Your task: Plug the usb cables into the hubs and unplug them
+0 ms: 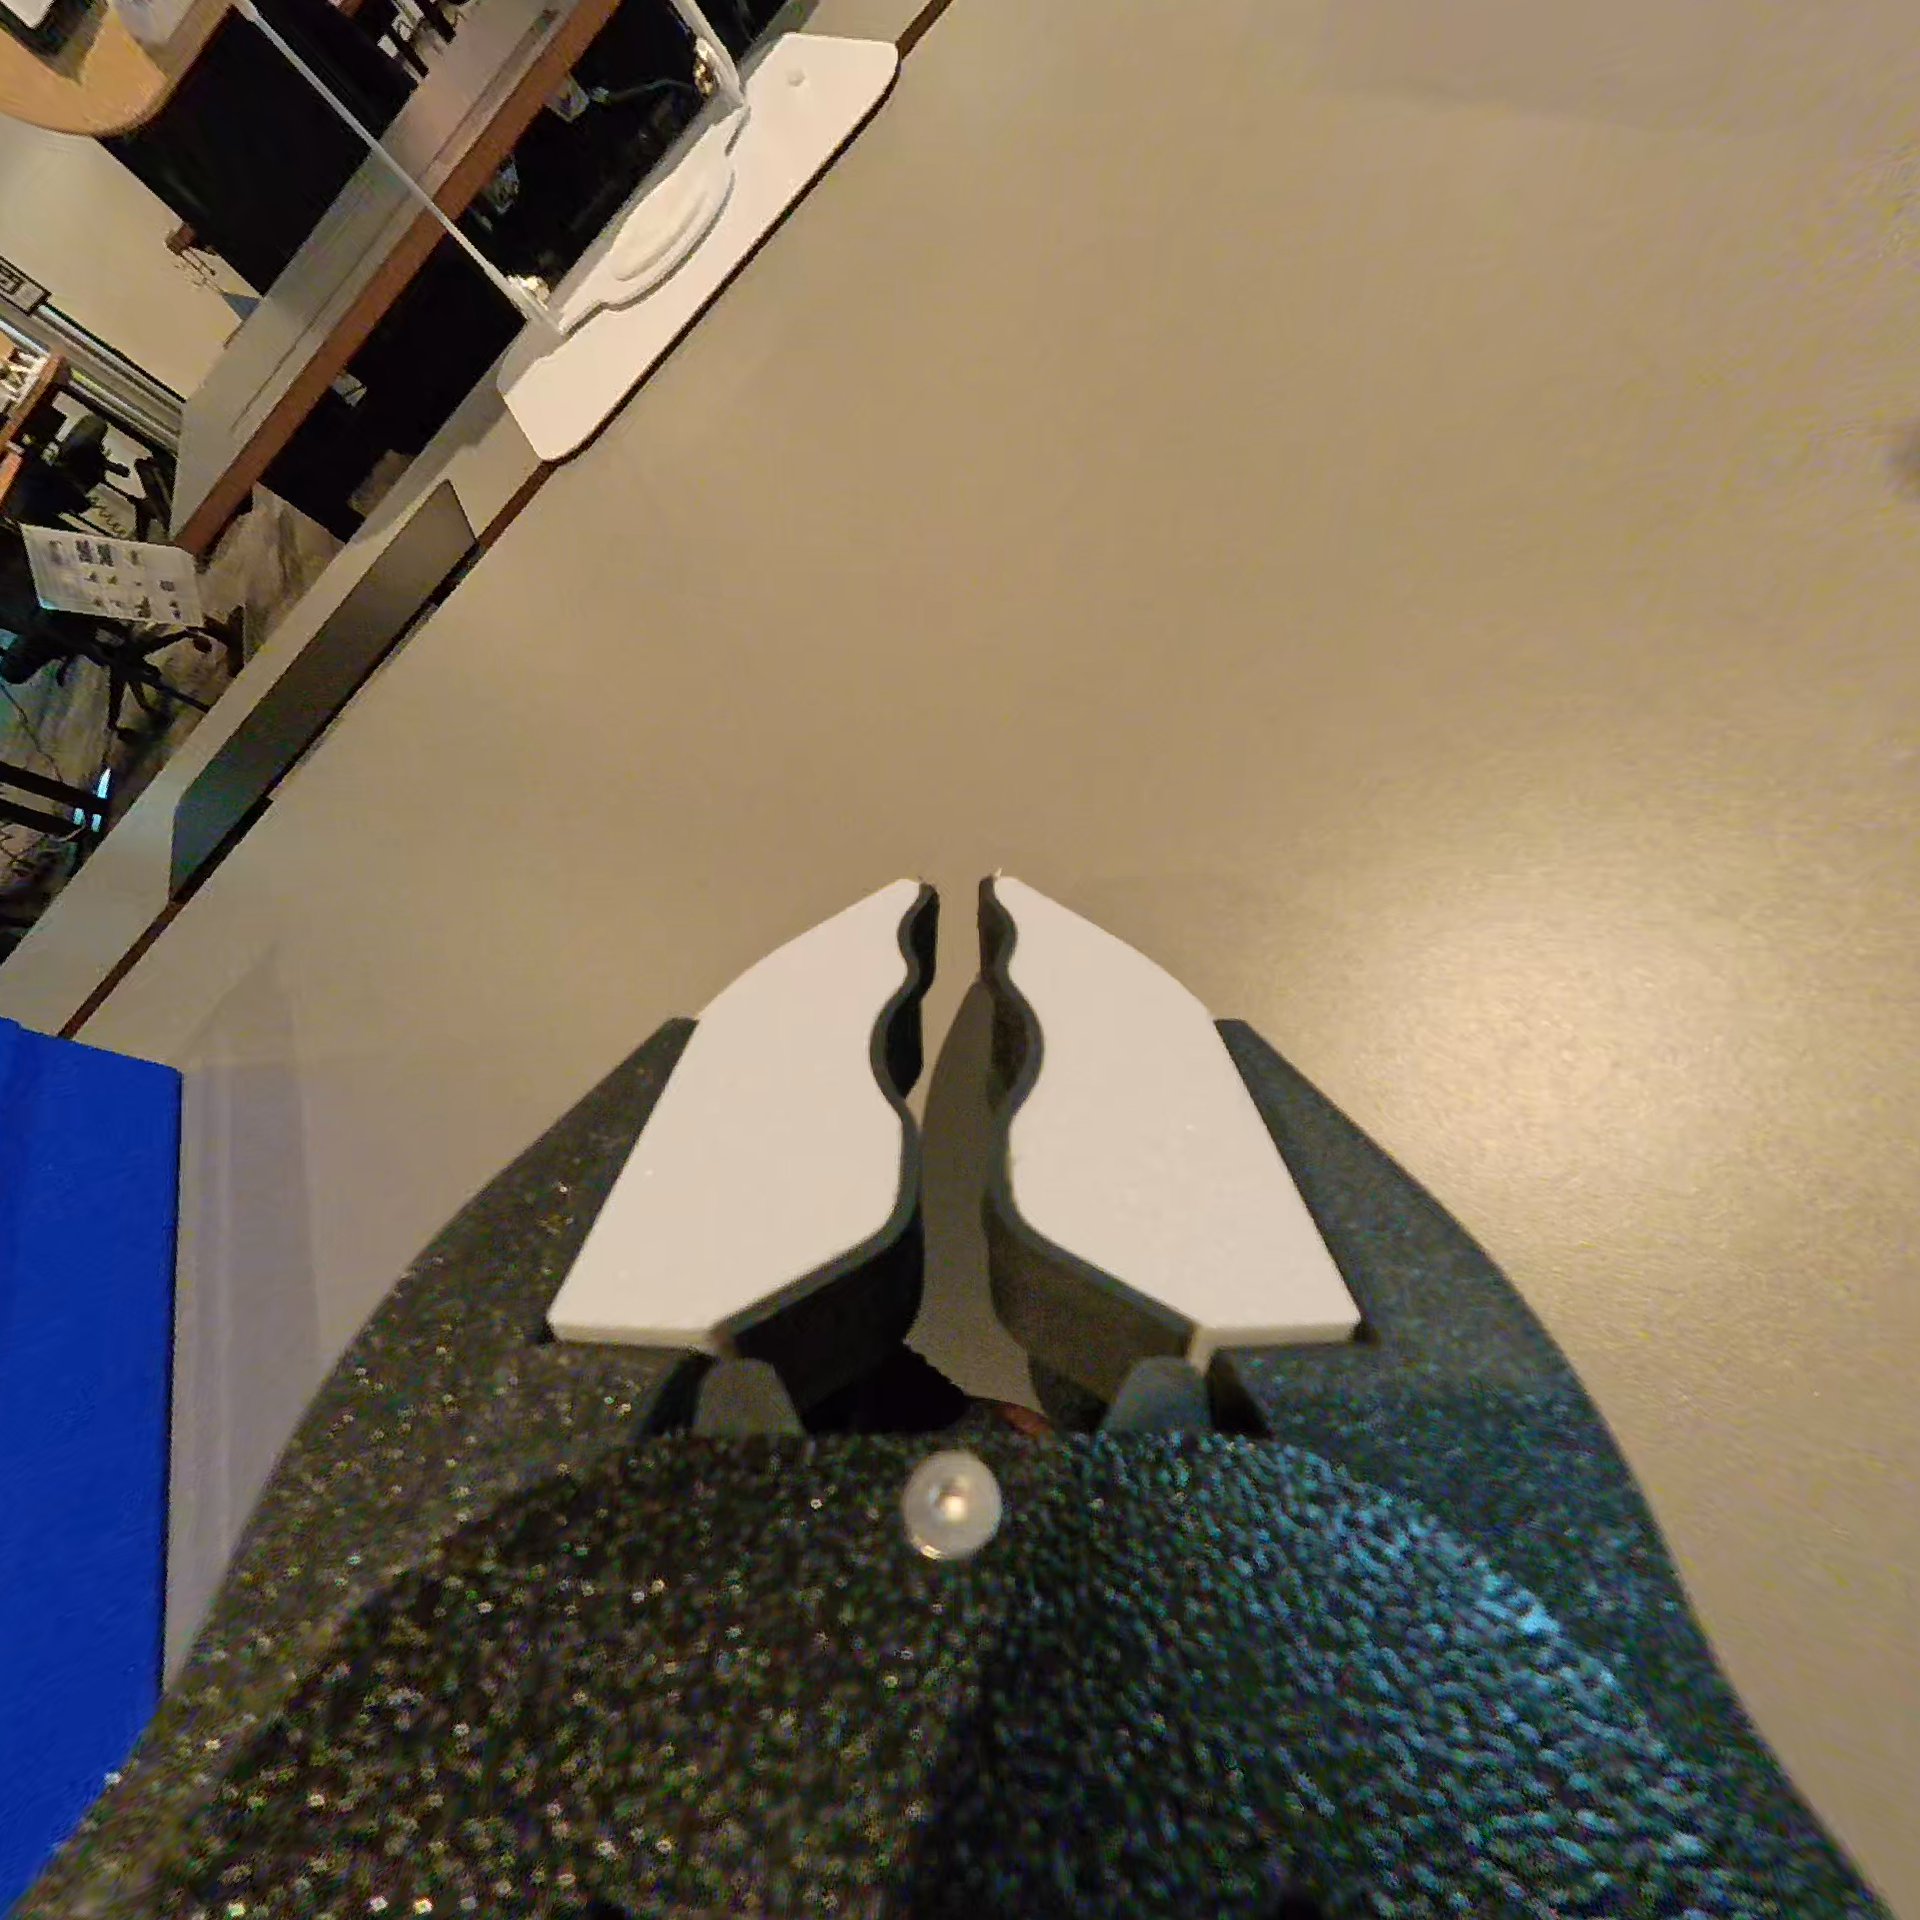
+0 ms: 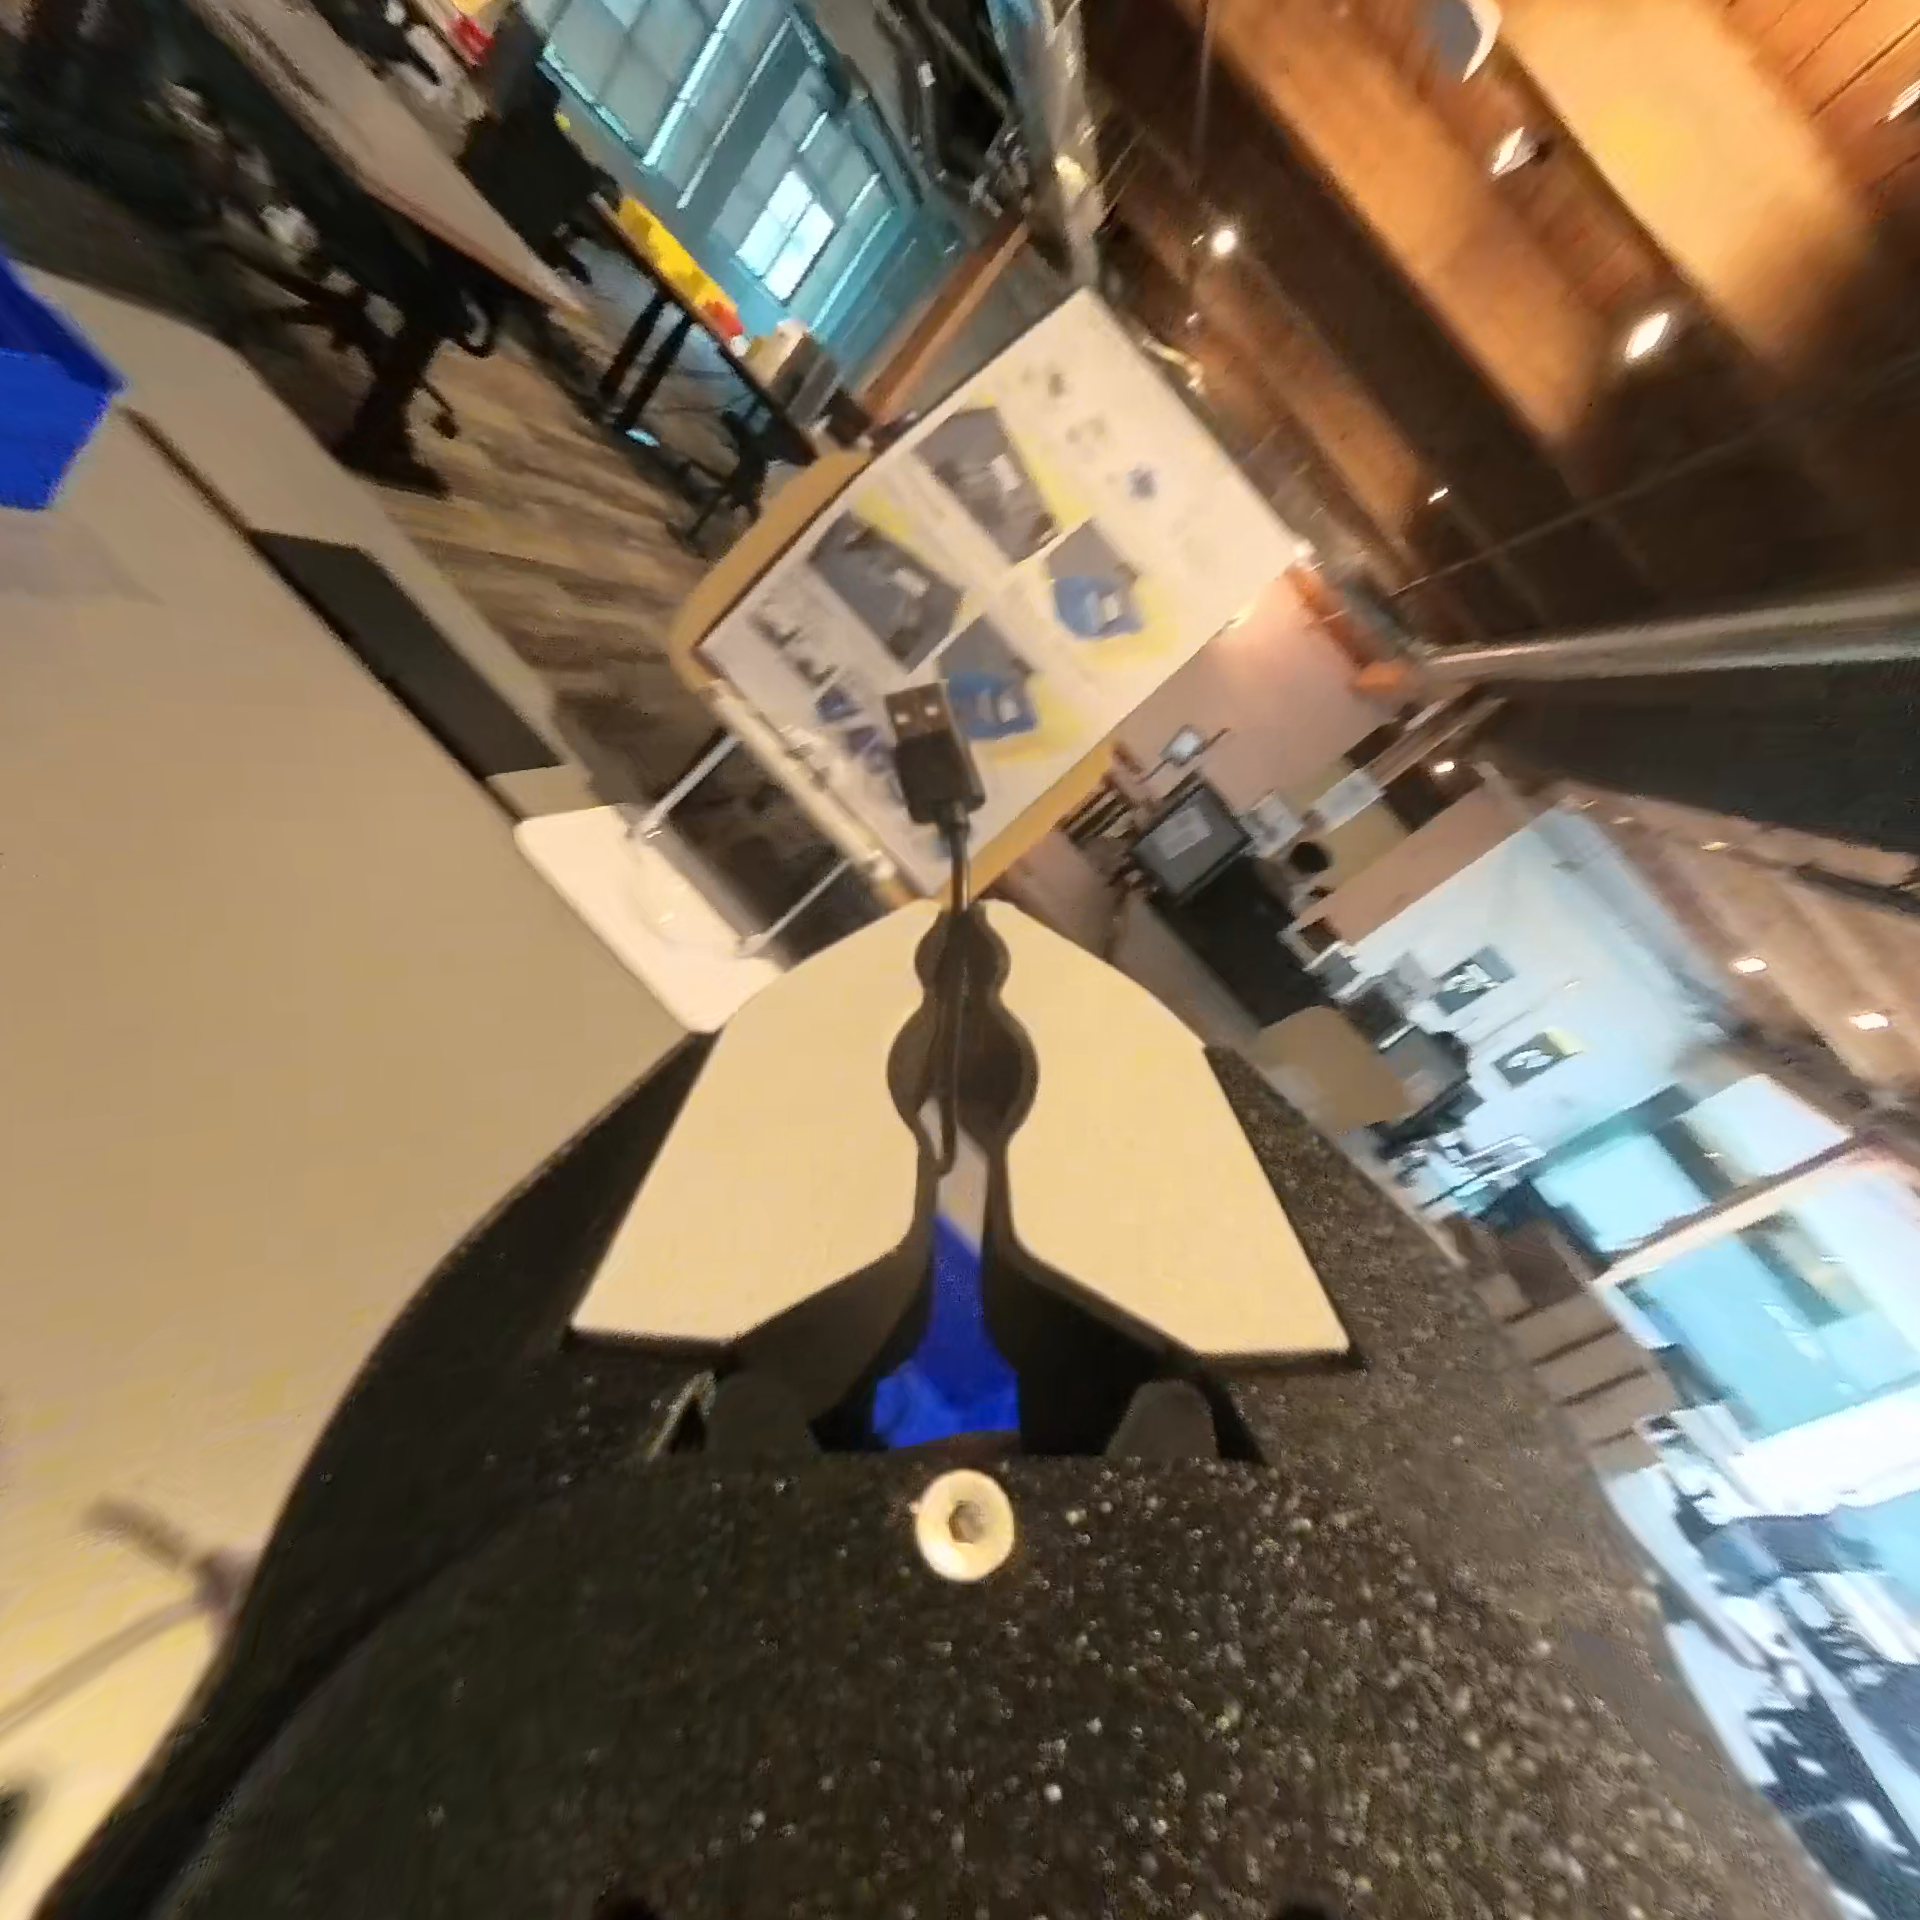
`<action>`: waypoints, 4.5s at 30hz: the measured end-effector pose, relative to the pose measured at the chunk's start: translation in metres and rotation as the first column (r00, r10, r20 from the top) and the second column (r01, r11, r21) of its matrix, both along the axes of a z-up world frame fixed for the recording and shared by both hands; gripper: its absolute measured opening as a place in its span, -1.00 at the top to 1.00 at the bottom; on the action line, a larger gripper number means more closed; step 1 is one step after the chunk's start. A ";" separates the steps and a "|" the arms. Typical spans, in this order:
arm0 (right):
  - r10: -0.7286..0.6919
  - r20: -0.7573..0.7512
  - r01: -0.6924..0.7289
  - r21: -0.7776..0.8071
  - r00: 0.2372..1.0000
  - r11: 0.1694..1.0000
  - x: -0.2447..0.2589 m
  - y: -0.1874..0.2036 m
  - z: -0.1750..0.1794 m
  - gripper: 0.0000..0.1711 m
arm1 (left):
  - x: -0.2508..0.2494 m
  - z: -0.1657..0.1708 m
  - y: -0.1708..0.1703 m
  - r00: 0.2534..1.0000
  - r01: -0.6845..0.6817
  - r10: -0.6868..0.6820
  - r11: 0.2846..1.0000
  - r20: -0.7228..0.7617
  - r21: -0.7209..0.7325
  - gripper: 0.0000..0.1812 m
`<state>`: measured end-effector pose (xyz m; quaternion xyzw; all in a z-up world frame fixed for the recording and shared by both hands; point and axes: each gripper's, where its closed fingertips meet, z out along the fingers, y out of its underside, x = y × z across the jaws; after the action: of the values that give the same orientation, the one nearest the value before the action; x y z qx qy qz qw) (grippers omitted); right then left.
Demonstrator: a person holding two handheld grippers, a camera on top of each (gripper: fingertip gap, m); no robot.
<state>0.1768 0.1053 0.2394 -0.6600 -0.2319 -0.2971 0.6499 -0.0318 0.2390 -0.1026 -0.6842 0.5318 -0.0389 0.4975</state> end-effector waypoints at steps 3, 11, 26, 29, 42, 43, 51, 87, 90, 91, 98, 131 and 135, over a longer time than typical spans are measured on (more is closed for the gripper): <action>-0.033 0.035 0.030 0.092 0.999 0.995 0.010 -0.008 0.066 0.97 | 0.000 -0.001 0.000 1.000 0.001 -0.001 1.000 -0.009 0.003 0.92; -0.305 0.173 0.244 0.303 0.937 0.921 0.059 -0.024 0.198 0.98 | 0.000 -0.001 -0.001 1.000 0.004 -0.004 1.000 -0.009 0.003 0.92; -0.361 0.144 0.345 0.124 0.921 0.931 0.130 0.012 0.074 0.98 | 0.001 -0.002 -0.001 1.000 0.009 -0.008 1.000 -0.022 0.009 0.92; -0.364 0.138 0.358 0.068 0.921 0.931 0.140 0.014 0.026 0.98 | 0.001 -0.003 -0.001 0.999 0.009 -0.009 1.000 -0.031 0.012 0.92; -0.184 -0.001 0.165 -0.442 0.983 0.882 0.151 0.008 -0.210 0.96 | 0.002 -0.004 -0.002 0.999 0.016 -0.015 1.000 -0.042 0.026 0.92; -0.179 -0.011 0.154 -0.467 0.984 0.871 0.152 0.008 -0.224 0.96 | 0.002 -0.004 -0.002 0.999 0.016 -0.015 0.999 -0.044 0.028 0.92; -0.271 0.099 0.281 -0.537 0.957 0.795 0.161 0.006 -0.271 0.80 | 0.002 -0.006 -0.002 0.998 0.020 -0.018 0.999 -0.062 0.033 0.92; 0.221 -0.582 -0.498 -0.372 0.782 0.784 -0.146 0.071 -0.314 0.39 | -0.109 0.104 0.058 0.836 -0.100 0.143 0.989 0.529 -0.110 0.82; 0.217 -0.596 -0.513 -0.387 0.773 0.766 -0.148 0.071 -0.316 0.39 | -0.166 0.141 0.091 0.792 -0.202 0.220 0.975 0.570 -0.096 0.76; 0.215 -0.598 -0.517 -0.394 0.772 0.760 -0.148 0.071 -0.318 0.39 | -0.189 0.150 0.106 0.775 -0.258 0.267 0.961 0.572 -0.099 0.73; 0.211 -0.545 -0.504 -0.469 0.812 0.725 -0.155 0.070 -0.329 0.41 | -0.322 0.111 0.207 0.694 -0.581 0.650 0.760 0.310 -0.293 0.63; 0.076 -0.633 -0.564 -0.620 0.770 0.545 -0.157 0.073 -0.358 0.63 | -0.275 0.018 0.302 0.880 -0.442 0.474 0.820 0.000 -0.363 0.58; 0.072 -0.646 -0.575 -0.617 0.760 0.537 -0.157 0.073 -0.358 0.66 | -0.257 0.014 0.294 0.905 -0.361 0.423 0.824 0.050 -0.438 0.58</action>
<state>0.0200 0.1785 -0.1182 -0.8723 -0.2659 0.1716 0.3727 -0.2884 0.5327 -0.0883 -0.8646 0.3210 -0.0982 0.3739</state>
